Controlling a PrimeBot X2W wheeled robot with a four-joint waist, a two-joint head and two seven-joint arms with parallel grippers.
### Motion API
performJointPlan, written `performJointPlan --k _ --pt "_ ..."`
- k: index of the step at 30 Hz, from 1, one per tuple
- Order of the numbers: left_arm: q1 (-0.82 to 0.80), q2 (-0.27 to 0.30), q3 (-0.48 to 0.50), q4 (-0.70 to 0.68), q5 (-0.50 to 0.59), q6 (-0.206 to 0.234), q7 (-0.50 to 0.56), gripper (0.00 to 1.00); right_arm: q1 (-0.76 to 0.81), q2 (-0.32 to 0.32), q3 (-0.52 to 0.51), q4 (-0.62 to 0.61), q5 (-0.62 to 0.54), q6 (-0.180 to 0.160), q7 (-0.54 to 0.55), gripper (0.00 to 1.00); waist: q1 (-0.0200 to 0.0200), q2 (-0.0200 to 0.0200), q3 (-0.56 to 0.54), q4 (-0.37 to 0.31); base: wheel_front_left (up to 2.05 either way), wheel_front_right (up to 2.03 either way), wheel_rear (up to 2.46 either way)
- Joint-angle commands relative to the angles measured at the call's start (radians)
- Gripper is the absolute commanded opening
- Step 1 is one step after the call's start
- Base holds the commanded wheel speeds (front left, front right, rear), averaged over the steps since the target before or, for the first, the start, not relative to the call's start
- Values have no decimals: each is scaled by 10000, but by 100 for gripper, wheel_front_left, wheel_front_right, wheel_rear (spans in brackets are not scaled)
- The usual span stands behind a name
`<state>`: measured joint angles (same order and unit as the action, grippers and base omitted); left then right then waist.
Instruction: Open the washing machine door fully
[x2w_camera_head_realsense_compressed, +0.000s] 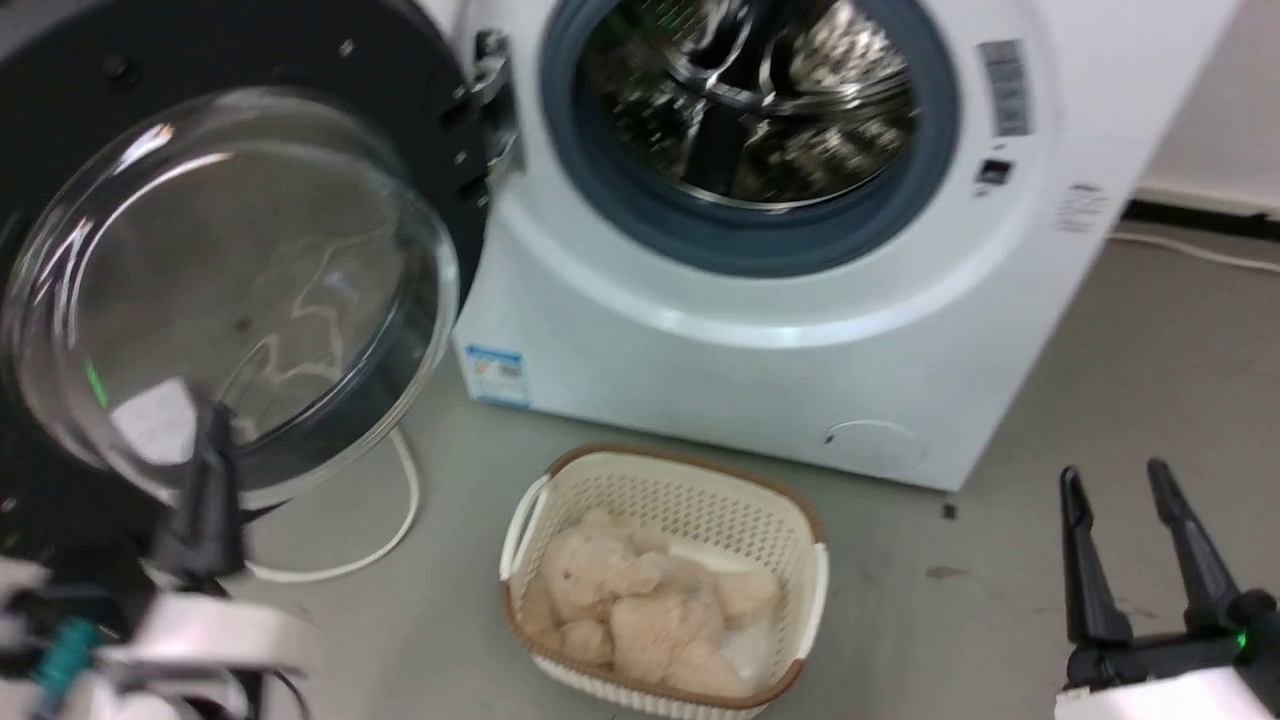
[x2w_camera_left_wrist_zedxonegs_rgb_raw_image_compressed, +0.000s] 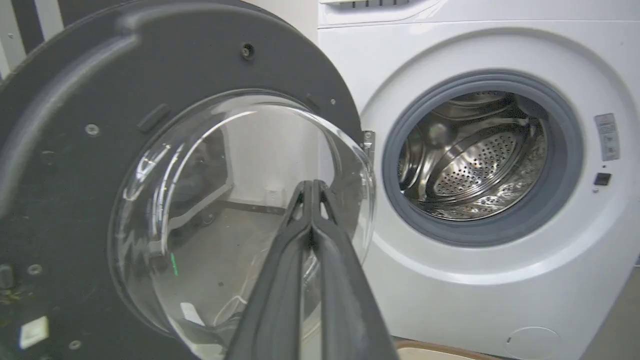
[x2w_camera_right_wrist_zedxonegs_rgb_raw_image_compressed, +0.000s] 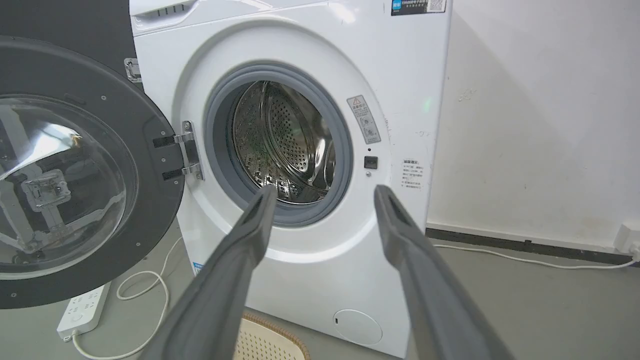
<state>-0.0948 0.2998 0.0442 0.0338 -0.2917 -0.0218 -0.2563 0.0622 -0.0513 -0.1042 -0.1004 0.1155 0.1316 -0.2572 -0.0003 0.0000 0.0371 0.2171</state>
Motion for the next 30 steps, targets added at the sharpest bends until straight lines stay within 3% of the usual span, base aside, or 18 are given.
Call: performJointPlan --k 1,6,8,9,20,30 --pt "256 -196 -148 -152 80 75 -53 0 197 11 9 -14 1 -9 -44 100 3 0 -433 -450 0 0 0" --pt "1274 -887 -811 -652 268 377 45 0 614 11 89 -2 61 -9 -44 100 3 0 -661 -773 0 0 0" --pt "1527 -961 -988 -696 429 478 65 93 753 11 97 36 76 -9 -44 100 3 0 -696 -859 0 0 0" --pt "1627 -1010 -1065 -708 496 530 62 100 816 11 117 64 63 -9 -44 100 3 0 -716 -897 0 0 0" --pt "2436 -1254 -2177 -598 1581 875 -11 100 932 11 322 312 210 -9 -45 100 3 0 -848 -1352 0 0 0" --pt "2310 -1376 -2222 -444 1556 859 -49 100 933 11 341 405 282 -9 -45 100 3 0 -803 -1452 0 0 0"
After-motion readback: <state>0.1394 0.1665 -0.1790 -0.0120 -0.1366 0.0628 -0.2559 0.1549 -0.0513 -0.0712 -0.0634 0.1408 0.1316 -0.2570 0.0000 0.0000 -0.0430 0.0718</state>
